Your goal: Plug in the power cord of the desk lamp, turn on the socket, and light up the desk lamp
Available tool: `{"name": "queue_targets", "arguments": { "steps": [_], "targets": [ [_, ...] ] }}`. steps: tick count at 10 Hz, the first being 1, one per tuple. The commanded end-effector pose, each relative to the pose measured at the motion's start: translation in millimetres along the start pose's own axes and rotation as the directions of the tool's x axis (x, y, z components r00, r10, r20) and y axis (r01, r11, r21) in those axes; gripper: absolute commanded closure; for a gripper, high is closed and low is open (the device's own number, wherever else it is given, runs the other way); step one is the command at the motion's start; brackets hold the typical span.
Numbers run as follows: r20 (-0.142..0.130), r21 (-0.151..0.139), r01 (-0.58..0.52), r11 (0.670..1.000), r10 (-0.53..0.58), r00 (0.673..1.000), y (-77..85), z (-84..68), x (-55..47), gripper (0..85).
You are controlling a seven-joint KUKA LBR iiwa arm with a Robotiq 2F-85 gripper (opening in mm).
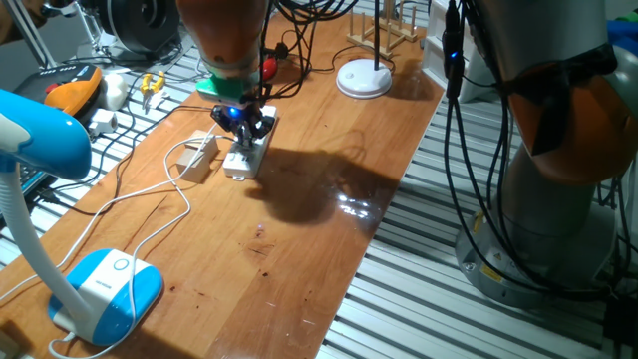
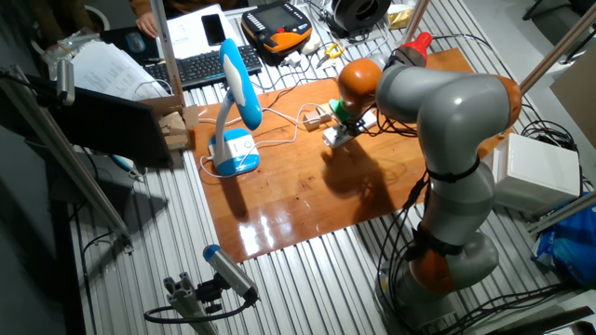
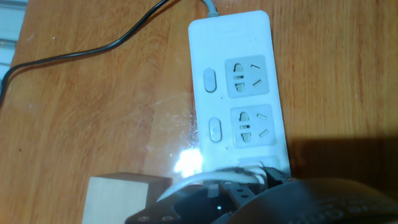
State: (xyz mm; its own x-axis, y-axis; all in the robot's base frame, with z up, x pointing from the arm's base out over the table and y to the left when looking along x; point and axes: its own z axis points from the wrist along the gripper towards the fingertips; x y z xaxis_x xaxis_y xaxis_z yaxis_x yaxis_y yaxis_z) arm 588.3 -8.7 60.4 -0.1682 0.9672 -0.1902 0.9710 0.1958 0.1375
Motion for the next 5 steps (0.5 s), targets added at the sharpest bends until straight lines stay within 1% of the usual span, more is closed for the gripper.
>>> {"name": "queue_targets", "arguments": {
  "steps": [1,2,3,4,5],
  "targets": [
    [0.010,-0.003,-0.004,1.000,0.004,1.000,2.8,-2.8,-0.1,34.0],
    [0.012,-0.003,-0.004,1.000,0.004,1.000,3.0,-3.1,0.2,34.0],
    [0.011,0.000,0.002,1.000,-0.002,1.000,2.9,-3.3,0.2,17.0],
    [0.004,0.004,0.014,1.000,-0.014,1.000,2.6,-4.3,0.3,17.0],
    [-0.002,0.014,0.022,1.000,-0.022,1.000,2.2,-6.0,0.4,17.0]
  ]
}}
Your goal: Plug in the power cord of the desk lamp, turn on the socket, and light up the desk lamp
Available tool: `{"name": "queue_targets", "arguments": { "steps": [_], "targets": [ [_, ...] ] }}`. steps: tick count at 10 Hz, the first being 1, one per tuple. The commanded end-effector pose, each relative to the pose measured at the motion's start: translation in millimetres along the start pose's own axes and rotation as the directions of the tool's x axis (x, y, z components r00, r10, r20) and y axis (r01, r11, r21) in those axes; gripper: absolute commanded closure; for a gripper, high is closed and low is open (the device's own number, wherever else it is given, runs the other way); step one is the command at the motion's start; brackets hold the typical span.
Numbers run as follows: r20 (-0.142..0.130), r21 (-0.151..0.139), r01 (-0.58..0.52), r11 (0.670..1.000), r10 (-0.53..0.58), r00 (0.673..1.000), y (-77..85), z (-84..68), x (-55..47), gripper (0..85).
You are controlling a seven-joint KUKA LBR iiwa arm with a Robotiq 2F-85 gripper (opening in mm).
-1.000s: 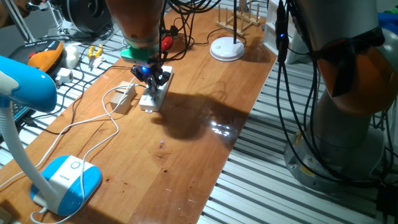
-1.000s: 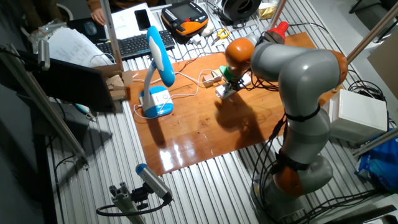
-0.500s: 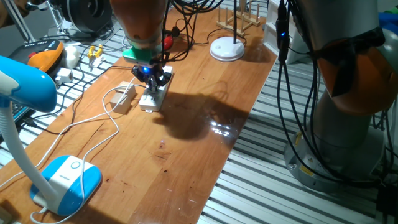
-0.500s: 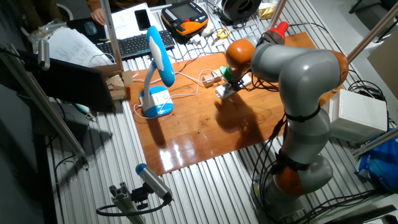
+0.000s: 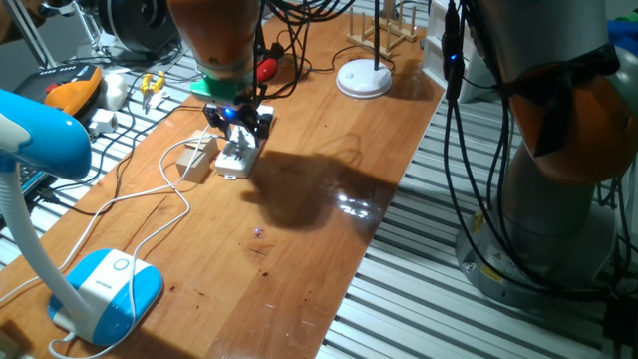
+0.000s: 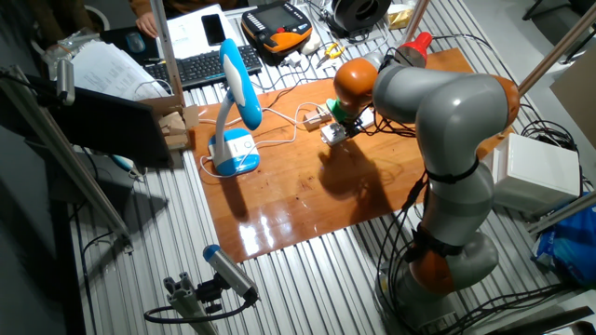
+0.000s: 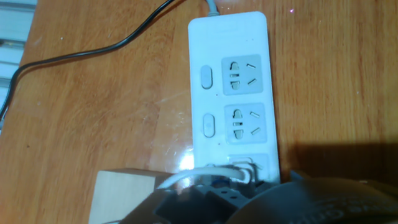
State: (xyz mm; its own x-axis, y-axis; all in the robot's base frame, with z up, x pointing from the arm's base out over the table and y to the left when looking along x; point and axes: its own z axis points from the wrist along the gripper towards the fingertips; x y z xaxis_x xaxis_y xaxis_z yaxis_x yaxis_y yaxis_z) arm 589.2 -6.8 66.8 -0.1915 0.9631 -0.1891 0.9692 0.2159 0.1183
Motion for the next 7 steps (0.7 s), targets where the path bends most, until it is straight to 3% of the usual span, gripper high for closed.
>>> {"name": "queue_targets", "arguments": {
  "steps": [1,7],
  "targets": [
    [-0.008,0.006,0.005,1.000,-0.005,1.000,-1.0,-1.9,0.0,17.0],
    [-0.031,0.007,0.010,1.000,-0.010,0.999,-3.0,-3.0,2.8,17.0]
  ]
}}
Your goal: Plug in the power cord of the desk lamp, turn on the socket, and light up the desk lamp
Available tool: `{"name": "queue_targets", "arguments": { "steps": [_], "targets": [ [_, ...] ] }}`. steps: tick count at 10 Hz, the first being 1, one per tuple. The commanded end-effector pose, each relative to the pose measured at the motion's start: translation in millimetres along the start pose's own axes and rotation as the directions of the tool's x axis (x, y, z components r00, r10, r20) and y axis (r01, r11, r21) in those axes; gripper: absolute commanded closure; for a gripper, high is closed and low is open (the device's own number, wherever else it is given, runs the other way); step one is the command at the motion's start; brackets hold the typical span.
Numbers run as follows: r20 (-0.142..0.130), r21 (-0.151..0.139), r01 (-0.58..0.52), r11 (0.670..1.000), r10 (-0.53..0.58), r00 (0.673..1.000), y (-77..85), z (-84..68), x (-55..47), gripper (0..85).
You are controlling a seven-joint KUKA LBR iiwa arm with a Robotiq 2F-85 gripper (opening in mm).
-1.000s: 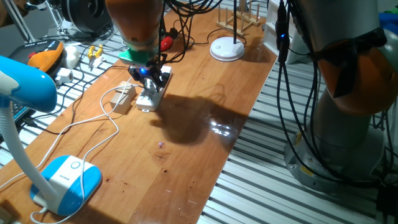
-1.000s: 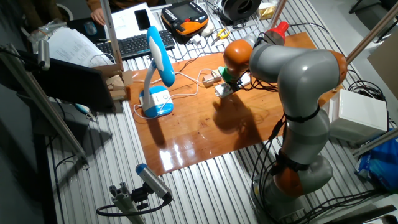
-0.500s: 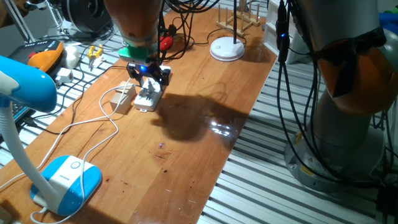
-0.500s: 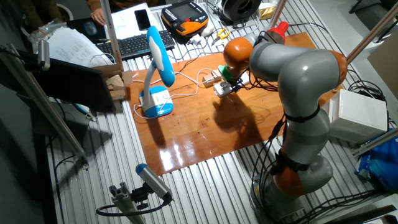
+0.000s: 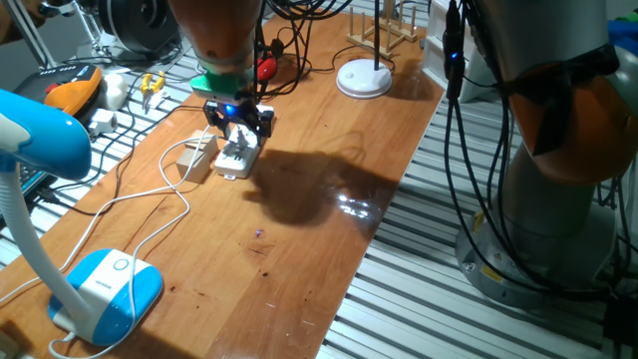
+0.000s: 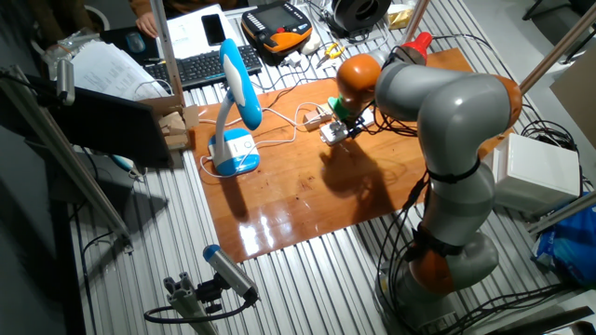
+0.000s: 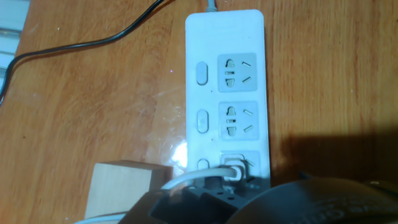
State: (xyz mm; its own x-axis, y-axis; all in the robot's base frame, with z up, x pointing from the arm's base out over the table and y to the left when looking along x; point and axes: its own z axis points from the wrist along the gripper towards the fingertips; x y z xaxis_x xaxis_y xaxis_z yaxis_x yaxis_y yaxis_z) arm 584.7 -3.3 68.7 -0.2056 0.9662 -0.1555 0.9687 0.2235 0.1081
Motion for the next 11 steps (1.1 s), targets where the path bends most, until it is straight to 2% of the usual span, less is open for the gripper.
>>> {"name": "queue_targets", "arguments": {
  "steps": [1,3,4,5,8,10,11],
  "targets": [
    [-0.005,0.000,-0.001,1.000,0.001,1.000,-0.9,-0.5,1.5,17.0],
    [-0.009,-0.007,-0.002,1.000,0.002,1.000,-6.0,-4.1,8.8,17.0],
    [-0.028,-0.013,0.006,1.000,-0.006,1.000,-8.5,-8.9,10.2,17.0],
    [-0.050,-0.004,0.013,1.000,-0.013,0.999,-7.2,-15.8,12.7,17.0],
    [-0.051,0.006,0.023,1.000,-0.022,0.998,-3.4,-27.0,19.8,17.0],
    [-0.082,0.011,0.048,0.999,-0.047,0.996,-0.8,-36.6,19.9,17.0],
    [-0.107,0.022,0.048,0.999,-0.046,0.993,2.3,-44.3,18.3,17.0]
  ]
}}
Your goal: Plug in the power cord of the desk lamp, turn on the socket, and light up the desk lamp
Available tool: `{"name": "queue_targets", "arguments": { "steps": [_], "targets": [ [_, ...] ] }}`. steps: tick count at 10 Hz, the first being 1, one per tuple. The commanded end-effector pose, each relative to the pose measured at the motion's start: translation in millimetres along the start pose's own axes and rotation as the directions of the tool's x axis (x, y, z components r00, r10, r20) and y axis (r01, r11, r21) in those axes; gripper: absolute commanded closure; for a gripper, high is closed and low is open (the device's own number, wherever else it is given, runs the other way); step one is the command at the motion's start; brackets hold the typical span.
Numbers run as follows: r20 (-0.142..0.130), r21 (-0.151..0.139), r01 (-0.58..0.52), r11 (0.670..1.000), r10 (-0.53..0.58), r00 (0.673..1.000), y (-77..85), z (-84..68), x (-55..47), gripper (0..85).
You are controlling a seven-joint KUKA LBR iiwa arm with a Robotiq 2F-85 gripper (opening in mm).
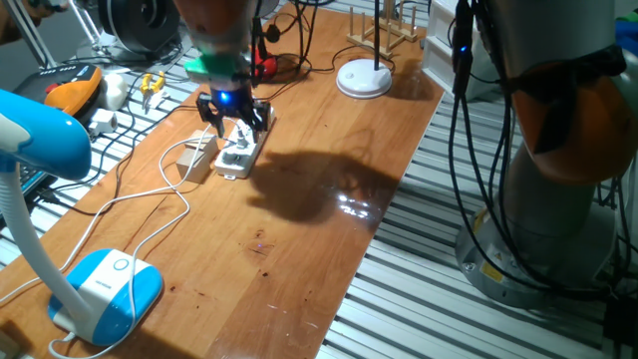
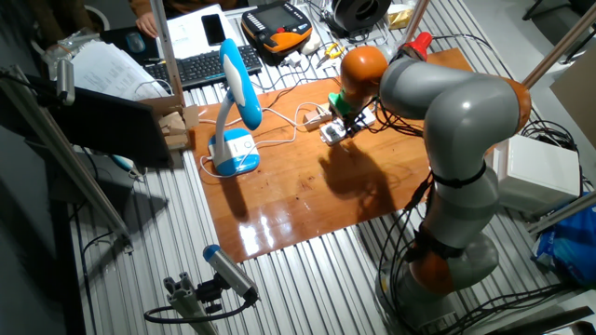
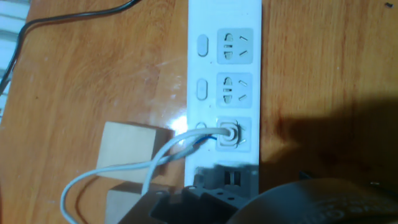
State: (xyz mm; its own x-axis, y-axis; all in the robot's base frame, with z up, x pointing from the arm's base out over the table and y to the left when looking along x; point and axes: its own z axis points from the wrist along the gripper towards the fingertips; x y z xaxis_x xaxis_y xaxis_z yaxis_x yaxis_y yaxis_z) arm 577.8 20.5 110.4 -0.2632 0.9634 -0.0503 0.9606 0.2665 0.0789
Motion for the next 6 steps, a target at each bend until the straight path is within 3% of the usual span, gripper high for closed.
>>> {"name": "queue_targets", "arguments": {
  "steps": [1,2,3,4,6],
  "targets": [
    [-0.041,0.008,-0.003,1.000,0.003,0.999,3.1,-10.6,-2.9,17.0],
    [-0.059,0.024,0.002,1.000,0.000,0.998,8.2,-23.5,-7.9,17.0],
    [-0.060,0.026,0.010,1.000,-0.008,0.998,12.1,-31.6,-13.6,17.0],
    [-0.052,0.023,0.025,0.999,-0.024,0.998,14.6,-37.6,-21.0,34.0],
    [-0.052,0.015,0.051,0.999,-0.050,0.997,25.1,-49.2,-38.5,34.0]
  ]
}}
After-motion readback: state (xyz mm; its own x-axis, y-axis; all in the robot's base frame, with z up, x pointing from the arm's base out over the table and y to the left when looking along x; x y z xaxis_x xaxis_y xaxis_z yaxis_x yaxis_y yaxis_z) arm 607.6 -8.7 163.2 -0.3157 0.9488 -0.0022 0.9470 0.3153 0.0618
